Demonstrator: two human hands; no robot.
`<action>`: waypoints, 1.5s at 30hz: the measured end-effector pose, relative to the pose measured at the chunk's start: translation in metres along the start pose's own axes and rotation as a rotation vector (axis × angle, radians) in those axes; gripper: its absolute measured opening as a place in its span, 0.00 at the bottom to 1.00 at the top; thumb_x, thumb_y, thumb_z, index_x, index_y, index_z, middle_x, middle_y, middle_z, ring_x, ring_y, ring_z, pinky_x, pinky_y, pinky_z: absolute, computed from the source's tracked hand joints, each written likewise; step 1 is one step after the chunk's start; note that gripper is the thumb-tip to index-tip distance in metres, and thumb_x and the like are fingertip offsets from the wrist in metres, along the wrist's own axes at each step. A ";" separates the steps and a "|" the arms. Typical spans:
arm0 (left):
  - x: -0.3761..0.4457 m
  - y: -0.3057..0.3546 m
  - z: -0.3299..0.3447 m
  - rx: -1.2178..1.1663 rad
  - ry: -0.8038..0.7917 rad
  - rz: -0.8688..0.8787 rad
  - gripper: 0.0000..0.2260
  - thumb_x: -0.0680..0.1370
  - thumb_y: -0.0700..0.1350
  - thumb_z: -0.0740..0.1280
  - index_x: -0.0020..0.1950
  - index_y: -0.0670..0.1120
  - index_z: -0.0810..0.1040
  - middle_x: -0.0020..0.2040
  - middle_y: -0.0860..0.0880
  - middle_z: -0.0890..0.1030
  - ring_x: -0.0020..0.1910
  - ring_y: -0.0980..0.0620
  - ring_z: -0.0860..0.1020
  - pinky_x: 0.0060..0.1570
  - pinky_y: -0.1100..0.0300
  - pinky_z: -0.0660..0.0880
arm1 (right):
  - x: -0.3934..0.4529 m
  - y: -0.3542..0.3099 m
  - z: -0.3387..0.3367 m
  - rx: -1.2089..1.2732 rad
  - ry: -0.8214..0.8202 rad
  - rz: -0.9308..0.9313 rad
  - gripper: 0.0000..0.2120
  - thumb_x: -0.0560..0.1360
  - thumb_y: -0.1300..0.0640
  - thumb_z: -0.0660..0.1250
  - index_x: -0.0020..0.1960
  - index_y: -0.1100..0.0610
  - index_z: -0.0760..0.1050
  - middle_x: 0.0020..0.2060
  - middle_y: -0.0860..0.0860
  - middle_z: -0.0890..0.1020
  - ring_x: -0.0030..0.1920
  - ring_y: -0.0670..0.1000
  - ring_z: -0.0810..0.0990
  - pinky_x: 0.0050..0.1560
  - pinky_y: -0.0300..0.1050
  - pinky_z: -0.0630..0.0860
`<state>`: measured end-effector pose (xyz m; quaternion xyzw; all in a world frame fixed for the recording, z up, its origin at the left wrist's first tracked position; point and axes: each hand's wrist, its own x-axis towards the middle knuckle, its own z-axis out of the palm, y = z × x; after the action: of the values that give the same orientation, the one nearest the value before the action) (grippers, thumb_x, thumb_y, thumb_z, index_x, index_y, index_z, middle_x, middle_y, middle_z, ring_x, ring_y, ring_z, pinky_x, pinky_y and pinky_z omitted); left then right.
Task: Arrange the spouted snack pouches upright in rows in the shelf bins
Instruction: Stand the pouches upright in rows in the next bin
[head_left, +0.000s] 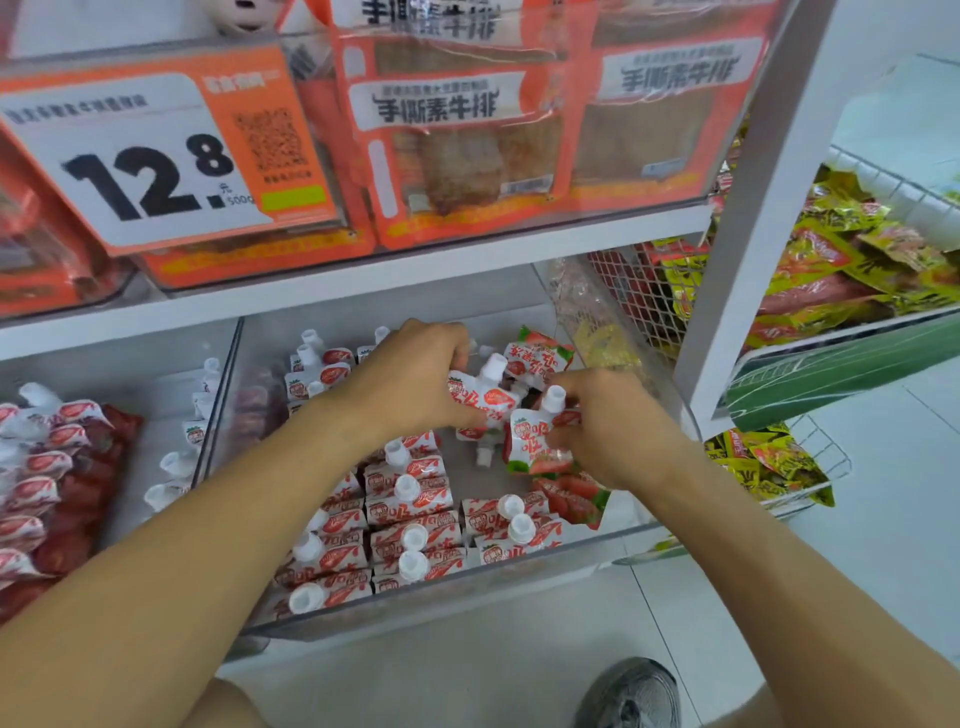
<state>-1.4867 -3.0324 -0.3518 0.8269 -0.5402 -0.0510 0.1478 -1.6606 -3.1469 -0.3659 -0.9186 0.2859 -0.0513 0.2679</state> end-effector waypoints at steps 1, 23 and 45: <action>-0.003 0.002 -0.001 -0.003 0.008 0.003 0.22 0.63 0.60 0.78 0.43 0.48 0.74 0.34 0.52 0.75 0.33 0.54 0.72 0.28 0.57 0.64 | 0.001 -0.002 0.004 0.013 0.044 -0.025 0.07 0.70 0.64 0.73 0.47 0.57 0.81 0.43 0.54 0.83 0.44 0.53 0.80 0.40 0.43 0.72; -0.024 0.004 0.002 -0.343 -0.314 -0.015 0.24 0.73 0.70 0.57 0.50 0.52 0.77 0.44 0.49 0.82 0.43 0.52 0.80 0.47 0.48 0.78 | -0.003 -0.004 0.011 0.177 -0.162 -0.292 0.04 0.74 0.54 0.73 0.49 0.51 0.84 0.43 0.45 0.84 0.43 0.43 0.81 0.46 0.40 0.77; -0.044 0.011 0.008 -0.241 -0.117 0.087 0.23 0.73 0.61 0.69 0.30 0.43 0.74 0.27 0.44 0.74 0.25 0.49 0.70 0.30 0.54 0.70 | -0.018 -0.019 0.015 -0.410 -0.226 0.182 0.25 0.72 0.47 0.72 0.61 0.58 0.67 0.50 0.57 0.79 0.52 0.59 0.80 0.41 0.43 0.67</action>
<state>-1.5160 -2.9980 -0.3597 0.7745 -0.5733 -0.1572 0.2164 -1.6626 -3.1167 -0.3672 -0.9241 0.3400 0.1354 0.1096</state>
